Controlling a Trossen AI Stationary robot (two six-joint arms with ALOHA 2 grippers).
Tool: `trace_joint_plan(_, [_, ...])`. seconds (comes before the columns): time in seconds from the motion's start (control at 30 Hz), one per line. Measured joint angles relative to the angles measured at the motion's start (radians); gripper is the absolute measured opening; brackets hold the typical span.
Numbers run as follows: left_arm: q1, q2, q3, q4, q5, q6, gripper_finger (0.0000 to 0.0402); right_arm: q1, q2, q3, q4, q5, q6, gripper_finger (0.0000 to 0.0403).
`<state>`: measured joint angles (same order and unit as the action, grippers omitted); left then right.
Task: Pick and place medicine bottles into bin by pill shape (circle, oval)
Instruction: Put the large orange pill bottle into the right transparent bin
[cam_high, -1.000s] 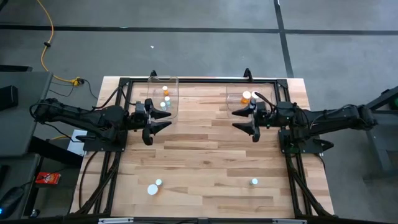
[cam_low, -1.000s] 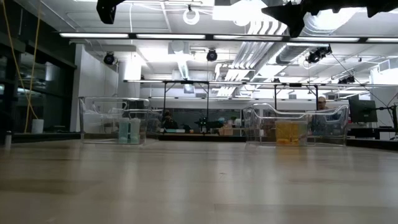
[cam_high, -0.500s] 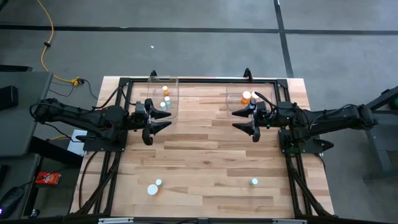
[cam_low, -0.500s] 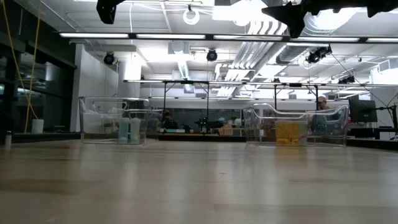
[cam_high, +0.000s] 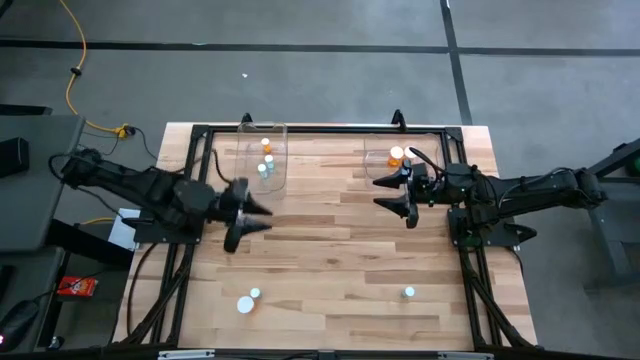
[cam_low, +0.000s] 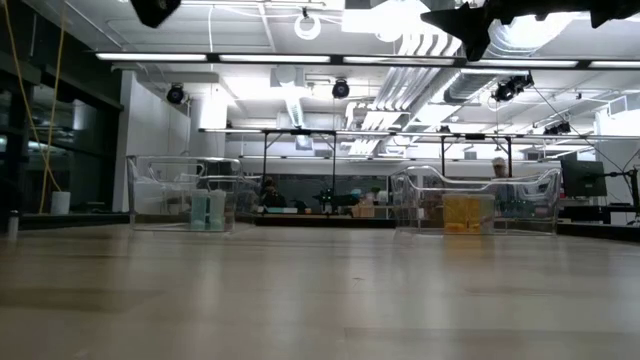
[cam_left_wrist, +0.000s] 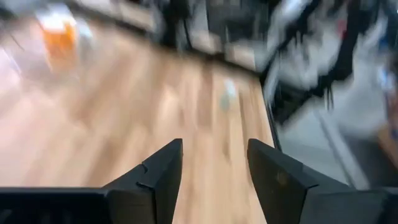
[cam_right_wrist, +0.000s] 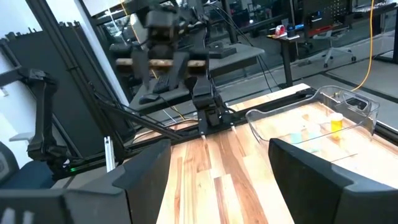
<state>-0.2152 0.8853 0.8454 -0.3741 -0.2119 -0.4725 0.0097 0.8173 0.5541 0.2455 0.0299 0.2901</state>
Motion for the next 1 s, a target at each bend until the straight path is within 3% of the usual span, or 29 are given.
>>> trace_joint_plan(0.2, [-0.271,0.169,0.153,-0.275,-0.018,-0.073,0.0155,0.000,0.000,0.000,0.000,0.000,0.000,0.0263])
trace_joint_plan(0.5, [-0.586,0.479,0.266,-0.458,0.025,-0.223,0.0148,0.000,0.000,0.000,-0.013,0.000,0.000,0.0263])
trace_joint_plan(0.73, [-0.650,0.604,0.268,-0.443,0.010,-0.394,0.0168,0.000,0.000,0.000,-0.021,0.000,0.000,0.0263])
trace_joint_plan(1.0, [-0.646,0.631,0.268,-0.441,-0.013,-0.481,0.0236,0.000,0.001,0.000,-0.024,0.000,0.000,0.0263])
